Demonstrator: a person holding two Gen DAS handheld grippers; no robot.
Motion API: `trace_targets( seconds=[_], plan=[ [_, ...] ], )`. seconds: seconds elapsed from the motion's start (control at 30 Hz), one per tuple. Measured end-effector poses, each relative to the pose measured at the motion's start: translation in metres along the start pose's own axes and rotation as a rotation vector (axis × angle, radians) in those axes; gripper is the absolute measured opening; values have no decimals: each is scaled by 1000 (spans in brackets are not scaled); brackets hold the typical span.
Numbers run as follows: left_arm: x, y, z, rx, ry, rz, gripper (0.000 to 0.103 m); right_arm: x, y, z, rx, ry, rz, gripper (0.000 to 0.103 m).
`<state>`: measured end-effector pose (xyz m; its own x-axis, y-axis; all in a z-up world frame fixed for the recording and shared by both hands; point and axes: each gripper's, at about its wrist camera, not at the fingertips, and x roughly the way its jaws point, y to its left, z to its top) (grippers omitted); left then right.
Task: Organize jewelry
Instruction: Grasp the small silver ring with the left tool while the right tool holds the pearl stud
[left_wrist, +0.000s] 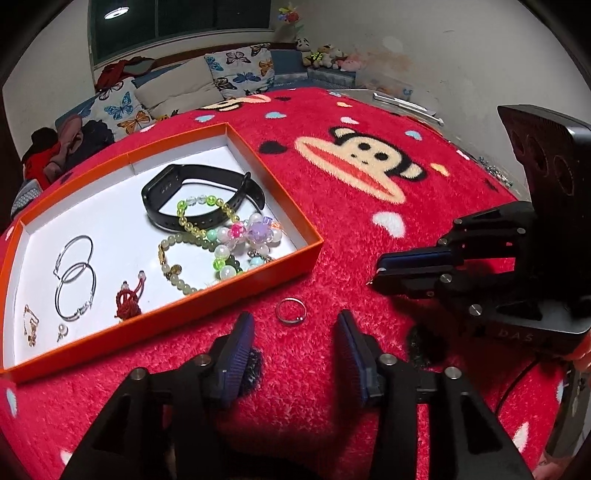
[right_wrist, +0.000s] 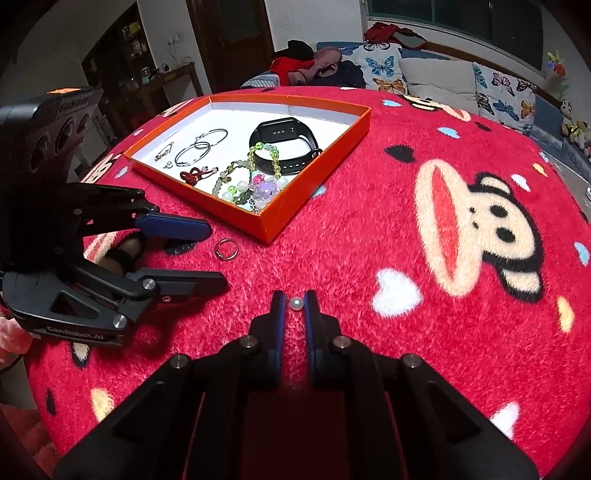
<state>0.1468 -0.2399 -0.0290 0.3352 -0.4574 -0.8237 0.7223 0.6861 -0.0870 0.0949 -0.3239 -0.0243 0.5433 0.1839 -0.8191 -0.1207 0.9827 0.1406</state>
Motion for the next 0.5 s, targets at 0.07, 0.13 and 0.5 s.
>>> trace_targets(
  seconds=[0.07, 0.13, 0.5],
  plan=[
    [1, -1, 1, 11, -1, 6, 38, 0, -1, 0, 3, -2, 4, 11],
    [4, -3, 3, 34, -5, 22, 32, 0, -1, 0, 4, -4, 6, 10],
    [2, -10, -2, 108, -38, 62, 19, -3, -1, -1, 6, -10, -2, 8]
  ],
)
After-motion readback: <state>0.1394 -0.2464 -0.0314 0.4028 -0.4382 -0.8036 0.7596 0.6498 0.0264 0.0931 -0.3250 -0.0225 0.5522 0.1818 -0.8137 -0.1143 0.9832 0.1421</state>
